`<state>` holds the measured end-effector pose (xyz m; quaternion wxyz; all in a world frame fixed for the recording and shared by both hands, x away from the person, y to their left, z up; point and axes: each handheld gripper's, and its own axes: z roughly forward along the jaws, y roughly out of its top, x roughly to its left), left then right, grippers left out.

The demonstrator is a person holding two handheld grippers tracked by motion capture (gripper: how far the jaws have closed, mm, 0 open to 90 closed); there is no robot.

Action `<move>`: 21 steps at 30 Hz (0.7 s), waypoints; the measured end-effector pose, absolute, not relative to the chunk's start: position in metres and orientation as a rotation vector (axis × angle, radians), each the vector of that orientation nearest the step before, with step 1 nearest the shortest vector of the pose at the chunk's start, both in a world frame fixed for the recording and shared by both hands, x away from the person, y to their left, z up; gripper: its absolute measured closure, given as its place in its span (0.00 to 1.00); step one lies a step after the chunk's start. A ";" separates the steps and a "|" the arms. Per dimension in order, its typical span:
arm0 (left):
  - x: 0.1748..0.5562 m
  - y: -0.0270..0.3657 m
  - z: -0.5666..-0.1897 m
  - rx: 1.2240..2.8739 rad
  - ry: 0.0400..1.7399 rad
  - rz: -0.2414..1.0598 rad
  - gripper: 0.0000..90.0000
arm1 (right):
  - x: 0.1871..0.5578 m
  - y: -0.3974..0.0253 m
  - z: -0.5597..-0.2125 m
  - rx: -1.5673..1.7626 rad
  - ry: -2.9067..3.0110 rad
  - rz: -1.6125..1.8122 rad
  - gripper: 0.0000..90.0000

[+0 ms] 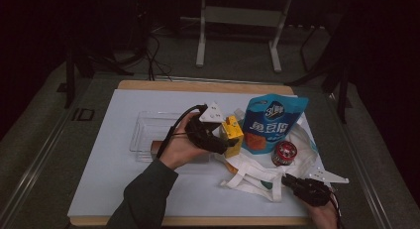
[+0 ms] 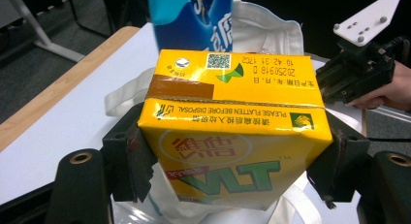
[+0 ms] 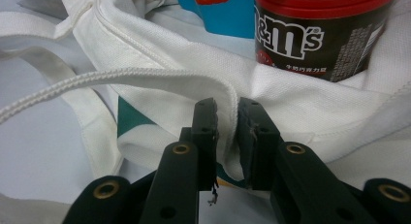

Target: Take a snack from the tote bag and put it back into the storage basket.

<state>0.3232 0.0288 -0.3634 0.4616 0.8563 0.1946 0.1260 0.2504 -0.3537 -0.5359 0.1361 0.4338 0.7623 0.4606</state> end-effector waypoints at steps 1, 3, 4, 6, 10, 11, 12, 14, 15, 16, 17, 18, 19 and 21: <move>0.323 0.030 -0.363 2.102 0.483 0.311 0.32 | 0.250 -0.354 -0.536 1.256 2.207 1.333 0.86; 0.324 0.034 -0.363 2.098 0.490 0.310 0.32 | 0.250 -0.354 -0.536 1.257 2.207 1.334 0.86; 0.325 0.036 -0.362 2.095 0.495 0.314 0.32 | 0.250 -0.354 -0.536 1.257 2.207 1.335 0.86; 0.325 0.039 -0.362 2.092 0.508 0.322 0.32 | 0.250 -0.354 -0.536 1.256 2.208 1.334 0.86; 0.327 0.046 -0.362 2.085 0.528 0.329 0.32 | 0.250 -0.354 -0.536 1.256 2.207 1.336 0.86; 0.328 0.048 -0.362 2.087 0.529 0.334 0.32 | 0.250 -0.354 -0.536 1.257 2.207 1.336 0.86; 0.328 0.050 -0.362 2.086 0.536 0.344 0.32 | 0.251 -0.354 -0.536 1.256 2.208 1.336 0.86; 0.329 0.053 -0.362 2.086 0.541 0.348 0.32 | 0.251 -0.354 -0.536 1.256 2.208 1.336 0.86; 0.330 0.055 -0.362 2.083 0.550 0.348 0.32 | 0.251 -0.354 -0.536 1.256 2.208 1.336 0.86; 0.330 0.057 -0.362 2.083 0.555 0.351 0.32 | 0.250 -0.354 -0.536 1.256 2.208 1.336 0.86; 0.331 0.058 -0.362 2.084 0.560 0.358 0.32 | 0.251 -0.354 -0.536 1.256 2.208 1.336 0.86; 0.331 0.060 -0.363 2.081 0.567 0.358 0.32 | 0.251 -0.354 -0.536 1.256 2.208 1.336 0.86; 0.332 0.062 -0.363 2.080 0.572 0.362 0.32 | 0.251 -0.354 -0.536 1.256 2.208 1.336 0.86; 0.333 0.064 -0.363 2.077 0.585 0.376 0.32 | 0.250 -0.354 -0.536 1.256 2.208 1.335 0.86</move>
